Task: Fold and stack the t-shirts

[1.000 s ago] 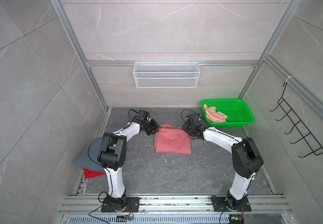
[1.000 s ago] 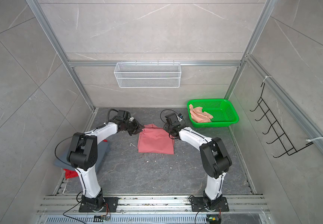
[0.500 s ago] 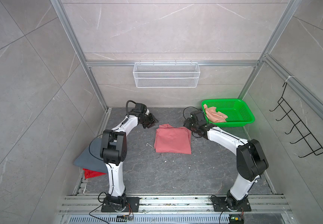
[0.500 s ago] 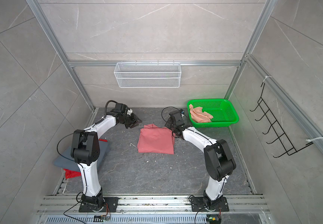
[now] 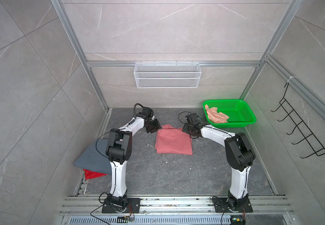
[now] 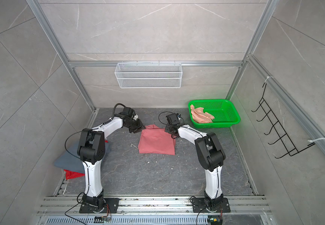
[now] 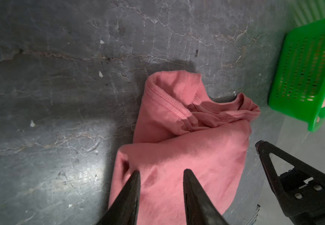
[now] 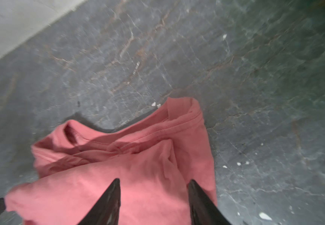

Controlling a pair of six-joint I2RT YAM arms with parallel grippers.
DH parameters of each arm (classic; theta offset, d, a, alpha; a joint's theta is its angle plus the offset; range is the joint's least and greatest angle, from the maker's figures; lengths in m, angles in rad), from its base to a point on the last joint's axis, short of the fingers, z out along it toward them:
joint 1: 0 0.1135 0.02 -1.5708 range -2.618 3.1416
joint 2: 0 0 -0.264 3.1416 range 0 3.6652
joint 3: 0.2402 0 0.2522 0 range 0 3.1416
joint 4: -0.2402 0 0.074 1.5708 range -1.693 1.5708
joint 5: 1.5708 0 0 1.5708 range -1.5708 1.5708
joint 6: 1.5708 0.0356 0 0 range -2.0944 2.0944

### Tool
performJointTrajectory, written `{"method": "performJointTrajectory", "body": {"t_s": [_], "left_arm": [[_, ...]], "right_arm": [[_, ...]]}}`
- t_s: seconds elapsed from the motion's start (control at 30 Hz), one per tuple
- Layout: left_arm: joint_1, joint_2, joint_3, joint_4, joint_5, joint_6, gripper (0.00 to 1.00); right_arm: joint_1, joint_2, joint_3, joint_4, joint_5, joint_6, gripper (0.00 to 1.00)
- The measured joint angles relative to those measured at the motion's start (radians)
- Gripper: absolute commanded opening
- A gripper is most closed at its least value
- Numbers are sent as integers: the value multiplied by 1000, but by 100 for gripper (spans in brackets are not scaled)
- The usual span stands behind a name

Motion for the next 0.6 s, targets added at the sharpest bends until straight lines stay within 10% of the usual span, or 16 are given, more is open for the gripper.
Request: {"method": "performJointTrajectory", "body": {"t_s": [0.23, 0.43, 0.6], "left_arm": [[-2, 26, 2, -2, -3, 3, 38], [-3, 41, 2, 13, 4, 1, 15], [-3, 42, 3, 26, 6, 3, 0]], "right_arm": [[0, 50, 44, -30, -9, -3, 50], [0, 67, 59, -25, -37, -20, 7], [0, 49, 27, -3, -40, -34, 0]]}}
